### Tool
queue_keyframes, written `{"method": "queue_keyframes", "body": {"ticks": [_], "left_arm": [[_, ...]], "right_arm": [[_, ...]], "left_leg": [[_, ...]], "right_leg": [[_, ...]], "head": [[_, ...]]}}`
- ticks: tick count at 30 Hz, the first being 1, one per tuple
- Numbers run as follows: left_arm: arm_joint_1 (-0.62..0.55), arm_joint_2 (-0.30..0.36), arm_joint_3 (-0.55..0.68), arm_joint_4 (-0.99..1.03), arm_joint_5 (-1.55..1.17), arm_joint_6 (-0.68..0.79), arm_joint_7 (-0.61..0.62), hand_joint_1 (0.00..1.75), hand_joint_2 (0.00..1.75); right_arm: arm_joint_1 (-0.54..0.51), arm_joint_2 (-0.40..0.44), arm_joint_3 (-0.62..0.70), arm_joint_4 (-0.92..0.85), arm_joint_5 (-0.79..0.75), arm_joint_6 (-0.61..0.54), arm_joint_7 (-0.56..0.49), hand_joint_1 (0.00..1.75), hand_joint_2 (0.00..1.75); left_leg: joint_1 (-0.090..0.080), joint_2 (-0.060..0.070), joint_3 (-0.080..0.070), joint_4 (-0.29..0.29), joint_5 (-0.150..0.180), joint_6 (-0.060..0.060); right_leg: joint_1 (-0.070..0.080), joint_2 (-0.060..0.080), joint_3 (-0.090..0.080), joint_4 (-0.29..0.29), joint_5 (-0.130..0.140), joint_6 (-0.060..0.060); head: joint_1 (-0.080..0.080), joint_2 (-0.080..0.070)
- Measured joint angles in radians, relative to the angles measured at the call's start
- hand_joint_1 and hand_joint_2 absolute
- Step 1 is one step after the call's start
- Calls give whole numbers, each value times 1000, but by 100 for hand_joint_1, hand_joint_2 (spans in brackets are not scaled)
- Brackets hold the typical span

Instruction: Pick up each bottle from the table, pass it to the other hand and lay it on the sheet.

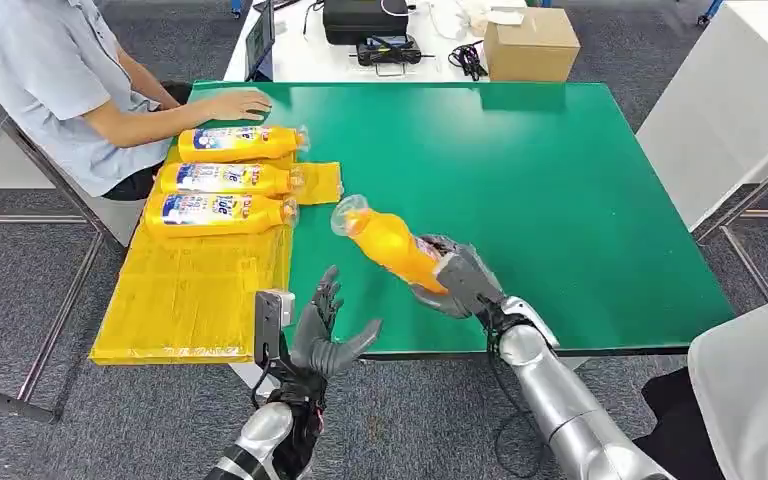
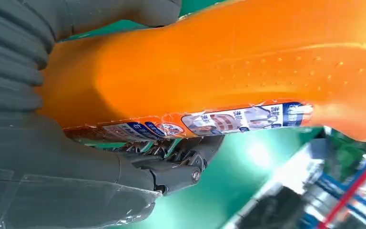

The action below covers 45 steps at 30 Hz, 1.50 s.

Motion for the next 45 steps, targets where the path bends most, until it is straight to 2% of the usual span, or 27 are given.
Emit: {"method": "queue_keyframes", "body": {"ticks": [12, 24, 34, 45], "left_arm": [[-27, -20, 72, -3, 77, 34, 4, 0, 175], [-27, -31, 114, -40, 118, 1, -11, 0, 175], [26, -6, 85, -161, 148, -85, 13, 0, 175], [46, 16, 45, -185, 168, -138, 42, 0, 175]], "right_arm": [[1, 29, 87, -115, 101, -46, 3, 175, 175], [0, 47, 128, -137, 101, -62, 11, 175, 175], [8, 32, 125, -129, 120, -115, 20, 175, 175], [10, 22, 95, -97, 146, -154, 29, 175, 175]], "left_leg": [[0, 0, 0, 0, 0, 0], [0, 0, -1, 0, 0, 0], [0, 0, -1, 0, 0, 0], [0, -1, -2, 0, 0, 0]], "right_leg": [[0, 0, 0, 0, 0, 0], [0, 0, 0, 0, 0, 0], [0, -1, -1, 0, 0, 0], [0, -1, -1, 0, 0, 0]], "head": [[0, 0], [0, 0], [0, 0], [0, 0]]}}
